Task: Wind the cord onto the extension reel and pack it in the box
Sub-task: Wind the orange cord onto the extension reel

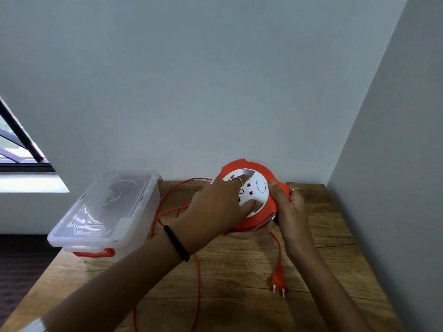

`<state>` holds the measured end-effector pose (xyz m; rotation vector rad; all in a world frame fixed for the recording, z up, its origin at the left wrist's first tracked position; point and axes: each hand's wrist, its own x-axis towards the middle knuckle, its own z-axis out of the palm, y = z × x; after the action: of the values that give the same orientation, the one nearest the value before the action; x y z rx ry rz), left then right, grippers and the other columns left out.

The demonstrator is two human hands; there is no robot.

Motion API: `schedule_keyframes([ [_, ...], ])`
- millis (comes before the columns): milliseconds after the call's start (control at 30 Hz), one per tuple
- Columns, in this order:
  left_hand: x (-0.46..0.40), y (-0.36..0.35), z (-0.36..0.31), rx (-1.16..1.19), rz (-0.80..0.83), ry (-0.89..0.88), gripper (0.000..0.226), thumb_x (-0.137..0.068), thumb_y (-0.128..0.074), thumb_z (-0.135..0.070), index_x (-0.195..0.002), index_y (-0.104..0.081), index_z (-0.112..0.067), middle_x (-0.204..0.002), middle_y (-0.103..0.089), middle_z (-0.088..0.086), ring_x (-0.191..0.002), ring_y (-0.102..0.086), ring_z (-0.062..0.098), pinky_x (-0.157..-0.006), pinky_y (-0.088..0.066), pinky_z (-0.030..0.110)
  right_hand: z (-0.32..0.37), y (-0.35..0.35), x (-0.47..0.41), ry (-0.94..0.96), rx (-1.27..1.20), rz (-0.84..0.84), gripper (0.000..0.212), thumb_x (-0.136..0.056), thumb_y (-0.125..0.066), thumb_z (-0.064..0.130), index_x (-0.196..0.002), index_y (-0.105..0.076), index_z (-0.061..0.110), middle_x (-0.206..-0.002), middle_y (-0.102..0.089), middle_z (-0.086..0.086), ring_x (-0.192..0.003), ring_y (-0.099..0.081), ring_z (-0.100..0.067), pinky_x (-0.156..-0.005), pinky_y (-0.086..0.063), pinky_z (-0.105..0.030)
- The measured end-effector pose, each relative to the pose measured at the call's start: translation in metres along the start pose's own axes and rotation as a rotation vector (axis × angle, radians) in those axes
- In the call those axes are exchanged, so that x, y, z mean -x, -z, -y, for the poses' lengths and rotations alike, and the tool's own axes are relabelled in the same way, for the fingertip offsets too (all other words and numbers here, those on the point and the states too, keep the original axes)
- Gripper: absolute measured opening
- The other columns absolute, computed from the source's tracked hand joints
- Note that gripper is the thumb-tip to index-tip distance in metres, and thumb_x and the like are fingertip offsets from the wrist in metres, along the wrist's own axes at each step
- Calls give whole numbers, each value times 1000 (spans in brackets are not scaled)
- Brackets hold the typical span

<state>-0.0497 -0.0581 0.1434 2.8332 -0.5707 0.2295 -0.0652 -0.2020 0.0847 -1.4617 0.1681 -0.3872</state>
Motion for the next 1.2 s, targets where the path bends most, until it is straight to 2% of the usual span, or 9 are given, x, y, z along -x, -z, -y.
schedule_keyframes([
  [167, -7, -8, -5, 192, 96, 93, 68, -80, -62, -52, -141, -41, -31, -128, -60, 2, -116, -55, 23, -91, -46, 32, 0, 3, 6, 18, 41, -10, 22, -89, -61, 44, -94, -64, 23, -92, -73, 0, -88, -70, -18, -84, -55, -49],
  [333, -10, 2, -8, 158, 101, 7, 66, -85, -63, -41, -145, -37, -28, -137, -54, 3, -124, -48, 21, -93, -41, 26, -2, 3, 8, 19, 47, -13, 32, -81, -59, 55, -95, -63, 26, -93, -72, 2, -89, -70, -18, -83, -55, -50],
  [567, -12, 35, 1, -172, 241, -379, 64, -89, -60, -26, -146, -32, -38, -141, -49, 2, -124, -48, 21, -96, -39, 28, 9, 12, -8, -37, -23, 165, 27, -94, -54, 35, -92, -62, 9, -75, -69, -1, -68, -66, -12, -57, -50, -24],
  [700, -11, 47, 3, -537, 360, -682, 62, -96, -49, -20, -148, -22, -41, -139, -44, 10, -110, -56, 24, -71, -39, 26, 13, 20, -12, -41, -51, 325, 55, -82, -61, 45, -101, -57, -6, -89, -64, -23, -77, -60, -30, -70, -48, -38],
  [800, -6, 51, 2, -772, 438, -788, 67, -97, -47, -19, -148, -10, -44, -147, -26, 26, -100, -61, 37, -71, -50, 37, 13, 21, -12, -47, -18, 402, 60, -81, -62, 50, -97, -54, -8, -87, -59, -22, -78, -57, -31, -72, -45, -41],
  [900, -7, 60, 4, -760, 409, -767, 69, -97, -46, -19, -146, -9, -49, -153, -18, 21, -103, -60, 37, -75, -51, 39, 10, 19, -15, -37, -37, 392, 48, -85, -58, 42, -98, -57, -4, -84, -63, -14, -75, -60, -25, -67, -49, -33],
  [1033, -12, 63, 10, -495, 325, -648, 62, -94, -51, -17, -140, -31, -53, -151, -35, -4, -111, -60, 22, -67, -48, 28, 13, 17, -20, 3, -8, 361, 50, -83, -59, 46, -91, -52, -3, -81, -59, -16, -71, -57, -26, -65, -46, -34],
  [1133, -6, 63, 13, -292, 188, -480, 53, -96, -47, -30, -140, -29, -54, -135, -53, -11, -107, -59, 17, -75, -50, 32, 9, 20, -23, 18, 50, 296, 32, -86, -59, 40, -78, -53, 10, -71, -54, -8, -65, -54, -19, -60, -44, -28],
  [1200, -2, 56, 13, -263, 73, -346, 51, -95, -45, -40, -141, -27, -51, -118, -60, -5, -101, -60, 21, -69, -41, 31, 5, 23, -24, 15, 63, 244, 25, -86, -60, 40, -75, -53, 18, -70, -55, -4, -64, -54, -16, -57, -43, -26],
])
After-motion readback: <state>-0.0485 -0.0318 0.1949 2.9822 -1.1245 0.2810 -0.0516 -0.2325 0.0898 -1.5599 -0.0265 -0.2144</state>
